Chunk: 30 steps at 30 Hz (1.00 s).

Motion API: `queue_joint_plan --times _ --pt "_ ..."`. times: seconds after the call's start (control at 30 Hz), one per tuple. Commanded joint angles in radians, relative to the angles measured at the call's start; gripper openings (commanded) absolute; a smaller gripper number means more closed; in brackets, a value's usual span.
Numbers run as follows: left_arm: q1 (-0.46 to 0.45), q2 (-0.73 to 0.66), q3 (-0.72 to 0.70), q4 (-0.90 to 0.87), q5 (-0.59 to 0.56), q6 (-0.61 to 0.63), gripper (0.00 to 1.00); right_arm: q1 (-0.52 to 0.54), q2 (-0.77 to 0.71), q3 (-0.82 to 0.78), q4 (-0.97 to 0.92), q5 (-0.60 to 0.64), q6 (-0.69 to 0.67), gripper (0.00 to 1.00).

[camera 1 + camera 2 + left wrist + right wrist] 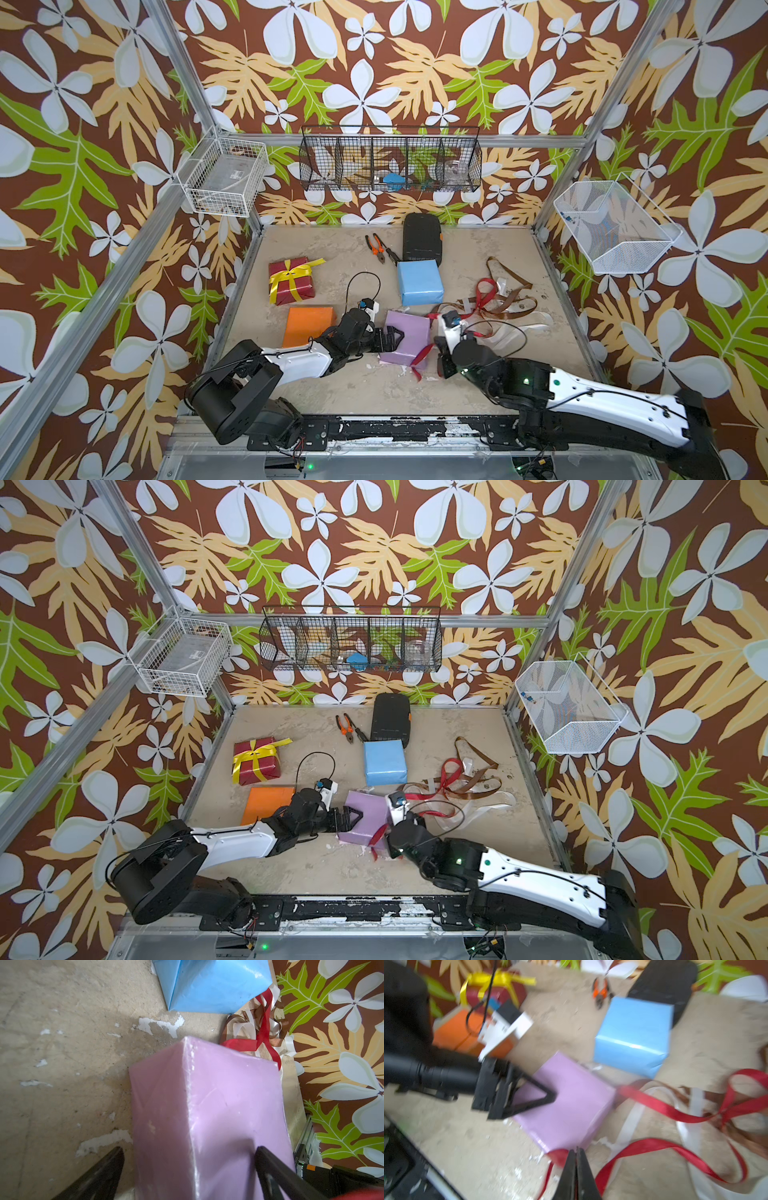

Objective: Untie the ribbon bows on the gift boxes
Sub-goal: Pick up the ribbon at the center of the board, then place the ribbon at the center of the board.

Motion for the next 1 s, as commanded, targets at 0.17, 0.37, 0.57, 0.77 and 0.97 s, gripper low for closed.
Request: queue_joint_plan --times 0.17,0.37,0.57,0.77,0.97 --pt "-0.001 0.015 -0.009 -0.131 -0.023 0.028 1.00 -0.363 -0.030 0.015 0.082 -0.011 -0.162 0.00" --pt "-0.001 0.007 -0.004 -0.134 -0.023 0.029 1.00 -0.636 0.155 0.060 0.185 -0.065 -0.235 0.00" --pt "0.000 -0.007 0.013 -0.162 -0.017 0.039 1.00 -0.878 0.485 0.240 0.099 -0.264 -0.211 0.73" --pt "-0.002 -0.054 0.027 -0.178 -0.012 0.030 1.00 -0.866 0.523 0.296 0.037 -0.379 -0.205 1.00" --pt "0.000 -0.101 0.037 -0.186 0.019 0.028 1.00 -0.785 0.304 0.132 0.081 -0.683 -0.187 0.96"
